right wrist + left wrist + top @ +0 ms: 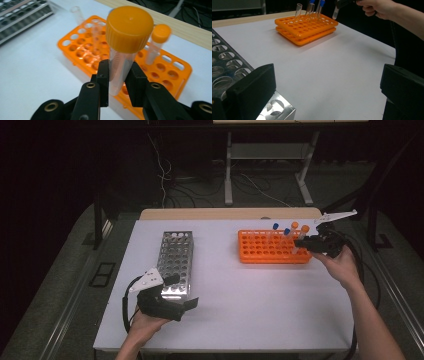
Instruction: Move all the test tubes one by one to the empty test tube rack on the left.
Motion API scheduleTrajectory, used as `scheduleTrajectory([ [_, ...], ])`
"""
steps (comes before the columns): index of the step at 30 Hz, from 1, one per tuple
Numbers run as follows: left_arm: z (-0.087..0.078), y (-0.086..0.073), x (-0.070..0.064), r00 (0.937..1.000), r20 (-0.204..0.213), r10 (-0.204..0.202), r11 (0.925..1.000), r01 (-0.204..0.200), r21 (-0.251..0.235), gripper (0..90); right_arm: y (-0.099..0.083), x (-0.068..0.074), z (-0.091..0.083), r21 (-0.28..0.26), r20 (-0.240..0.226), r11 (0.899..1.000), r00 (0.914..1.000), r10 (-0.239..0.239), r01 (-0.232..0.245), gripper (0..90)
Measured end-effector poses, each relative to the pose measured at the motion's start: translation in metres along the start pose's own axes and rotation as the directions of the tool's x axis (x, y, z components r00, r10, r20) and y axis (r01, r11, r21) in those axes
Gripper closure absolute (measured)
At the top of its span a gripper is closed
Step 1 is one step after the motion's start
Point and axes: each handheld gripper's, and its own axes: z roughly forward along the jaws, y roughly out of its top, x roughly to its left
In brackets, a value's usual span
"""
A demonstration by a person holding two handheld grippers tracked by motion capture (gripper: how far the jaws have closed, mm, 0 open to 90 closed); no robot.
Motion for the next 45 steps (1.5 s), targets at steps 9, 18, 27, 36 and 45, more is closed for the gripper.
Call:
scheduleTrajectory([
  [9,0.006,0.017,0.005,0.9997,0.017,0.019,0.9979,-0.020,0.062,0.0,0.008,0.026,-0.003,0.010,-0.075,0.998,0.9956,-0.056,0.057,73.6],
  [18,0.020,0.039,0.009,0.9973,0.041,0.061,0.9882,-0.066,0.138,0.0,0.021,0.059,0.005,0.031,-0.165,0.988,0.9753,-0.147,0.154,73.6],
  [27,0.036,0.065,0.012,0.9912,0.056,0.120,0.9665,-0.129,0.222,0.0,0.033,0.092,0.016,0.046,-0.245,0.969,0.9431,-0.225,0.243,73.6],
  [36,0.055,0.096,0.009,0.9753,0.098,0.198,0.9241,-0.219,0.313,0.8,0.042,0.124,0.028,0.061,-0.311,0.941,0.9024,-0.299,0.332,73.6],
  [45,0.069,0.114,0.009,0.9610,0.151,0.232,0.8911,-0.272,0.363,5.6,0.046,0.153,0.043,0.069,-0.378,0.912,0.8567,-0.351,0.404,73.6],
])
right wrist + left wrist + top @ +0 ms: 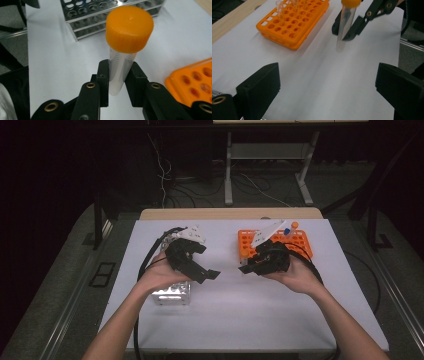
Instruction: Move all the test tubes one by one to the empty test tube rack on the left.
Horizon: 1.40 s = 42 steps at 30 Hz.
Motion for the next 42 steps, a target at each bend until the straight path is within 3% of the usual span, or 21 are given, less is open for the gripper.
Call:
scheduleTrajectory([
  [8,0.003,0.015,0.001,0.9986,0.029,0.045,0.9979,-0.046,0.046,15.4,0.009,0.008,0.017,0.004,-0.046,1.000,0.9987,-0.023,0.023,73.6],
  [14,0.009,0.025,0.001,0.9935,0.078,0.083,0.9899,-0.091,0.109,26.0,0.014,0.014,0.030,0.007,-0.083,0.999,0.9953,-0.050,0.051,73.6],
  [19,0.015,0.029,0.000,0.9855,0.127,0.112,0.9810,-0.130,0.143,35.8,0.018,0.020,0.036,0.000,-0.100,0.997,0.9923,-0.073,0.073,73.6],
  [22,0.020,0.031,-0.003,0.9792,0.147,0.140,0.9730,-0.163,0.163,47.3,0.020,0.022,0.041,-0.001,-0.104,0.996,0.9909,-0.085,0.085,73.6],
  [29,0.025,0.031,-0.004,0.9735,0.169,0.154,0.9647,-0.185,0.188,67.5,0.021,0.023,0.046,0.002,-0.114,0.995,0.9889,-0.095,0.096,73.5],
  [32,0.025,0.033,-0.003,0.9747,0.164,0.152,0.9620,-0.184,0.202,67.9,0.021,0.022,0.046,0.004,-0.110,0.996,0.9899,-0.089,0.090,73.1],
  [34,0.025,0.036,-0.001,0.9758,0.158,0.151,0.9603,-0.183,0.211,68.2,0.021,0.020,0.045,-0.007,-0.116,0.998,0.9910,-0.067,0.066,65.7],
  [37,0.022,0.041,0.005,0.9793,0.139,0.147,0.9605,-0.175,0.217,68.2,0.020,0.017,0.044,-0.012,-0.111,0.999,0.9928,-0.046,0.045,62.7],
  [42,0.013,0.046,0.017,0.9864,0.103,0.128,0.9654,-0.148,0.215,68.3,0.014,0.006,0.032,-0.044,-0.074,0.999,0.9972,-0.004,0.000,54.7],
])
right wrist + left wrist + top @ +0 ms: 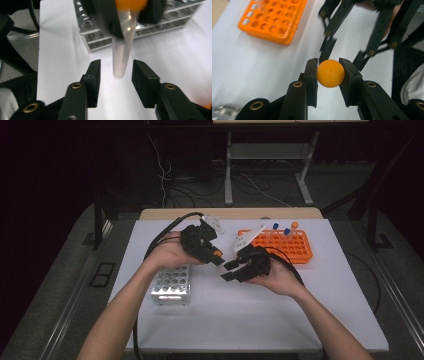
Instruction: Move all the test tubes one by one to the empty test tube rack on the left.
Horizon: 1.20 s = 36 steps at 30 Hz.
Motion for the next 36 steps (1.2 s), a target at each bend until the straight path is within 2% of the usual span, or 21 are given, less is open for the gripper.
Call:
scheduleTrajectory([
  [9,-0.016,-0.004,0.022,0.9973,-0.054,-0.049,0.9988,0.049,-0.010,68.4,-0.012,-0.015,-0.024,-0.062,0.034,0.996,0.9976,0.061,-0.058,44.9],
  [12,-0.019,-0.006,0.029,0.9950,-0.069,-0.072,0.9974,0.071,-0.012,68.4,-0.016,-0.018,-0.032,-0.077,0.042,0.994,0.9956,0.084,-0.081,40.6],
  [13,-0.019,-0.007,0.032,0.9940,-0.075,-0.080,0.9968,0.079,-0.012,68.4,-0.019,-0.018,-0.036,-0.081,0.054,0.992,0.9935,0.100,-0.096,35.4],
  [15,-0.020,-0.010,0.037,0.9917,-0.089,-0.093,0.9956,0.092,-0.016,68.4,-0.020,-0.019,-0.037,-0.081,0.054,0.992,0.9928,0.107,-0.102,33.5],
  [20,-0.024,-0.016,0.050,0.9841,-0.116,-0.135,0.9908,0.132,-0.028,68.5,-0.030,-0.022,-0.046,-0.097,0.102,0.985,0.9832,0.152,-0.142,17.8],
  [24,-0.027,-0.019,0.059,0.9771,-0.136,-0.164,0.9863,0.161,-0.037,68.5,-0.040,-0.027,-0.054,-0.115,0.126,0.976,0.9719,0.199,-0.185,11.3],
  [26,-0.028,-0.021,0.064,0.9730,-0.152,-0.174,0.9847,0.169,-0.042,68.5,-0.045,-0.029,-0.058,-0.123,0.133,0.973,0.9685,0.211,-0.195,8.9],
  [28,-0.029,-0.022,0.069,0.9680,-0.167,-0.187,0.9821,0.181,-0.051,68.5,-0.050,-0.031,-0.061,-0.123,0.129,0.970,0.9662,0.223,-0.207,0.1],
  [36,-0.036,-0.026,0.089,0.9488,-0.216,-0.230,0.9731,0.226,-0.043,68.5,-0.069,-0.037,-0.073,-0.138,0.141,0.959,0.9540,0.265,-0.246,0.2],
])
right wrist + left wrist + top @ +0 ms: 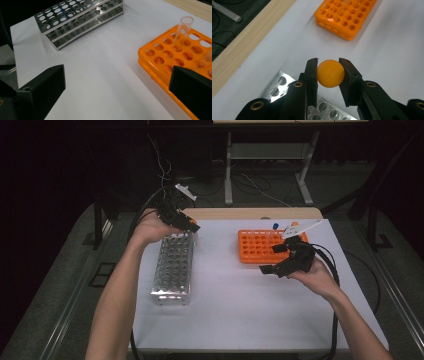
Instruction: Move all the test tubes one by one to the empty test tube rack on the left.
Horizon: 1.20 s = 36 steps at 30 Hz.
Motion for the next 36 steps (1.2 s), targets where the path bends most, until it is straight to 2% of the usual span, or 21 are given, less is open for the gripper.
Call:
scheduleTrajectory([
  [7,0.005,-0.002,0.020,0.9981,-0.038,-0.049,0.9987,0.049,-0.010,68.6,-0.013,-0.016,-0.011,-0.016,0.024,0.999,0.9986,0.048,-0.047,0.1],
  [13,0.012,-0.005,0.032,0.9932,-0.073,-0.091,0.9956,0.089,-0.030,68.5,-0.022,-0.032,-0.018,-0.021,0.044,0.996,0.9947,0.093,-0.092,0.2],
  [21,0.019,-0.009,0.044,0.9876,-0.106,-0.116,0.9932,0.114,-0.024,68.6,-0.032,-0.048,-0.026,-0.031,0.066,0.990,0.9878,0.141,-0.139,0.2],
  [30,0.027,-0.013,0.055,0.9834,-0.114,-0.141,0.9900,0.140,-0.018,68.5,-0.039,-0.061,-0.031,-0.049,0.088,0.985,0.9817,0.169,-0.165,0.2],
  [36,0.033,-0.017,0.059,0.9828,-0.100,-0.155,0.9878,0.155,-0.008,68.6,-0.039,-0.072,-0.030,-0.053,0.106,0.982,0.9773,0.183,-0.179,0.2],
])
